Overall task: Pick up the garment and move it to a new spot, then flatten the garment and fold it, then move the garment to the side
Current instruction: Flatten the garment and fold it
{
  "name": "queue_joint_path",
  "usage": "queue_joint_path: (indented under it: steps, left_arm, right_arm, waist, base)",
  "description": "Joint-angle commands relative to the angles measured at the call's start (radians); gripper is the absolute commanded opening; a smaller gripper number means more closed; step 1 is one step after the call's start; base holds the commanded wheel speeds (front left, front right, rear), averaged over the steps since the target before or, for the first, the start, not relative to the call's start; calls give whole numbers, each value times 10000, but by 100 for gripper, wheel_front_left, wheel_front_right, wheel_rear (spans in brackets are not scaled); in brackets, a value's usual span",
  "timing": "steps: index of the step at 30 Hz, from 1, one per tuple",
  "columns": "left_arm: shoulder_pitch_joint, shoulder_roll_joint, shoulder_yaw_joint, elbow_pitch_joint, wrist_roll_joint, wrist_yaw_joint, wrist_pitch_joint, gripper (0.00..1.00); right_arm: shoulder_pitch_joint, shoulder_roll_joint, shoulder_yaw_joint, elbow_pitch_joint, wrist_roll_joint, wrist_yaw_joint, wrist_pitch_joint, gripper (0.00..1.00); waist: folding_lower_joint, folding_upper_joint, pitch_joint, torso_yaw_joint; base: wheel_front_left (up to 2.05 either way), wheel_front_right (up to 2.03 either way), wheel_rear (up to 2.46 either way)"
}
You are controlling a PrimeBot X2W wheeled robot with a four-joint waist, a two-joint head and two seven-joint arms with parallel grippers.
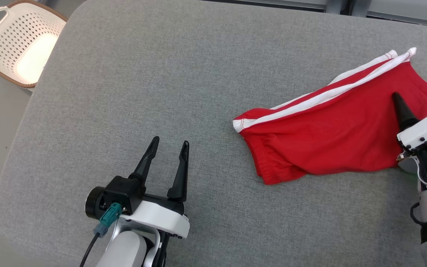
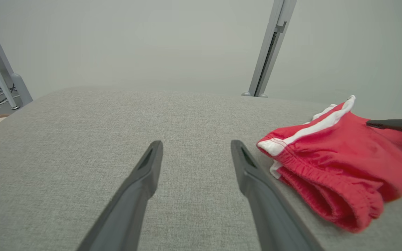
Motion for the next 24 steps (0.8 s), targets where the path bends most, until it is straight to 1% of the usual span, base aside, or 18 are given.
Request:
queue_joint_path:
  steps: [1,2,3,8,13,21,24]
  left_arm:
    - [-133,32,0,-2,-56,66,-13,100]
    - [-139,34,-11,20,-79,66,-11,100]
    - [-155,32,-10,38,-94,70,-11,100]
    - [-82,32,81,192,-102,82,-13,100]
    - [77,31,300,193,14,82,-11,100]
    - [306,35,532,327,194,-27,-11,100]
    - [407,35,561,386,151,-62,-11,100]
  right_arm:
    - [268,514,174,500,33,53,248,100]
    - [182,490,150,512,-35,53,162,47]
    - [111,465,108,540,-116,53,59,0]
    - [55,396,81,620,-305,24,-566,0]
    - [443,345,308,219,-23,25,-1616,0]
    - [1857,316,817,-771,527,28,-3025,0]
    - [2562,378,621,-1003,683,28,-3281,0]
  waist:
    - [0,-1,32,47]
    - [0,-1,34,67]
    - [0,-1,26,80]
    - [0,-1,-193,19]
    - [0,-1,-562,-293]
    - [0,-1,-1153,-1137]
    - [0,-1,-1320,-1396]
  base:
    - [0,0,0]
    - [0,0,0]
    - [0,0,0]
    - [0,0,0]
    - [0,0,0]
    - [0,0,0]
    - [0,0,0]
